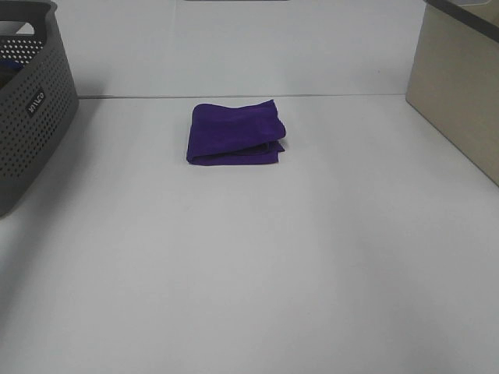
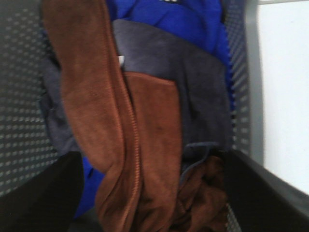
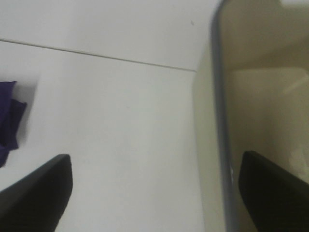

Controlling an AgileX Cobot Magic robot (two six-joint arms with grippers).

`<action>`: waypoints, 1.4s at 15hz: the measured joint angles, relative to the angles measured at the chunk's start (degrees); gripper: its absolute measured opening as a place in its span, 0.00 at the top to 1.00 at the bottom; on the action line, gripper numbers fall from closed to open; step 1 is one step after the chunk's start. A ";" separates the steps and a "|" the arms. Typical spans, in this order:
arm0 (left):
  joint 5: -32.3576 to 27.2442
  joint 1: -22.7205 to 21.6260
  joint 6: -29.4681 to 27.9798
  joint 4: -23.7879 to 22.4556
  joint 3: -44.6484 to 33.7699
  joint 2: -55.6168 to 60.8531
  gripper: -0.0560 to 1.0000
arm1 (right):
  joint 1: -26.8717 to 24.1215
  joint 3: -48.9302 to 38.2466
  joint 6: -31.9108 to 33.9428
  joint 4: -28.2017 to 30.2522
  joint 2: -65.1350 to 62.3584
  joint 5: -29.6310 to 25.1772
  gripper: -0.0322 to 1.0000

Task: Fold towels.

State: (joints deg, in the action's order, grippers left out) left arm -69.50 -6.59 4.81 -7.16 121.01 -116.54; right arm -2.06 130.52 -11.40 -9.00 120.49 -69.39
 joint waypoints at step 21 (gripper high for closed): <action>21.08 -3.67 4.93 7.73 -81.53 87.38 0.25 | -0.34 -98.61 2.12 7.05 -104.34 10.66 0.10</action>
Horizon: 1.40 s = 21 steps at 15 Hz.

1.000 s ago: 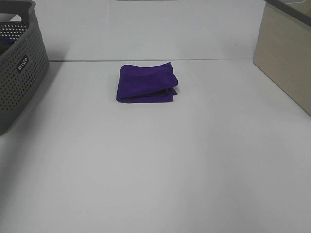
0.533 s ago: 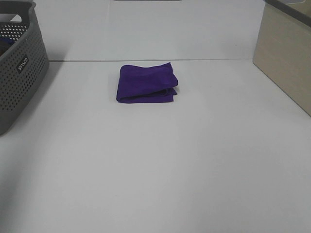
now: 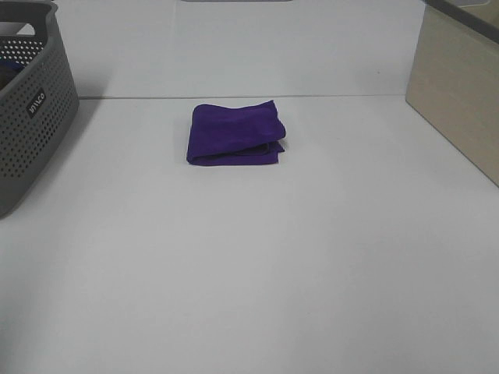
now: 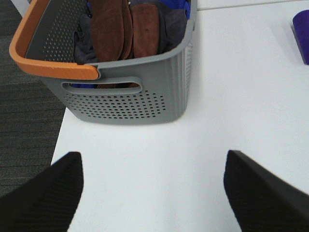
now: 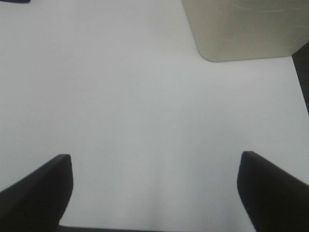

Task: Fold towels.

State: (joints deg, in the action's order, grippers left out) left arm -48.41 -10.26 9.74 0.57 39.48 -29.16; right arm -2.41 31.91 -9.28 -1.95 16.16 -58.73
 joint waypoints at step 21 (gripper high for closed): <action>-11.52 10.20 -4.64 2.58 -10.37 29.45 0.25 | 0.11 -3.09 -0.46 -5.50 -16.44 -2.35 0.10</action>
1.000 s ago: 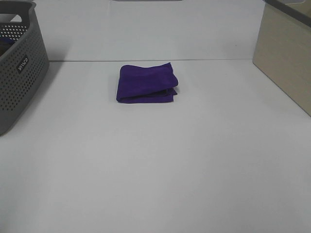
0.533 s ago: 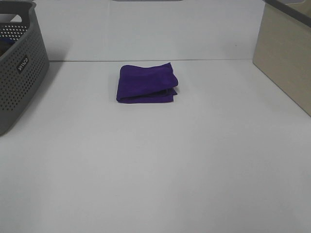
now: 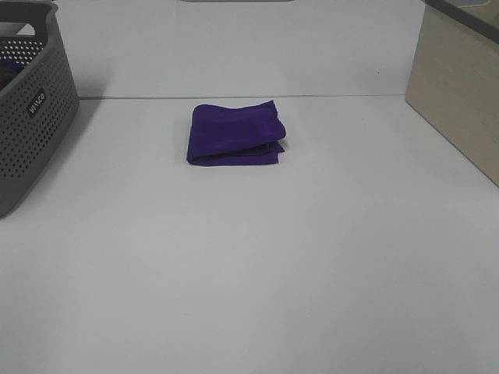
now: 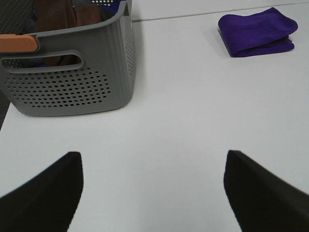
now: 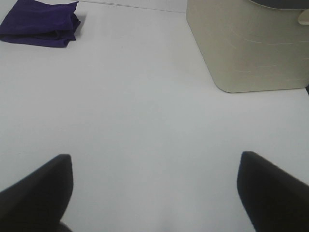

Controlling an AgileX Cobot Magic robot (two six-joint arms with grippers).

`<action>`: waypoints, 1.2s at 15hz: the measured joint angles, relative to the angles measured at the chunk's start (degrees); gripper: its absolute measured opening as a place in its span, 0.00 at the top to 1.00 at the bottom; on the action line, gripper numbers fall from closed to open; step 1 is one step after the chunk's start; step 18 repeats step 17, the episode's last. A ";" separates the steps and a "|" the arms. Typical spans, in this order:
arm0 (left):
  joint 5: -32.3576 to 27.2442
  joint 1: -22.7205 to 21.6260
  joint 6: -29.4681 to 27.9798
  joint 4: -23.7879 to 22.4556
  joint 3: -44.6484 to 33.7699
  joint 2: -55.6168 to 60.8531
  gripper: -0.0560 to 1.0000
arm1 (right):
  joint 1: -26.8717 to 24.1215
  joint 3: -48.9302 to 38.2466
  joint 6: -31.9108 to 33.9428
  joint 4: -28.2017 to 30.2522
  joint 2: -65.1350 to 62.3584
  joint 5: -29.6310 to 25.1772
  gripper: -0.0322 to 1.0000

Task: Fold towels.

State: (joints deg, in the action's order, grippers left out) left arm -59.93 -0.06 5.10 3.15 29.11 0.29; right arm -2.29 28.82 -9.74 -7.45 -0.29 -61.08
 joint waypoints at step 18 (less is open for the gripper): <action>0.00 0.00 -0.80 -0.34 0.00 0.00 0.25 | 0.00 0.00 0.00 0.00 0.00 0.06 0.10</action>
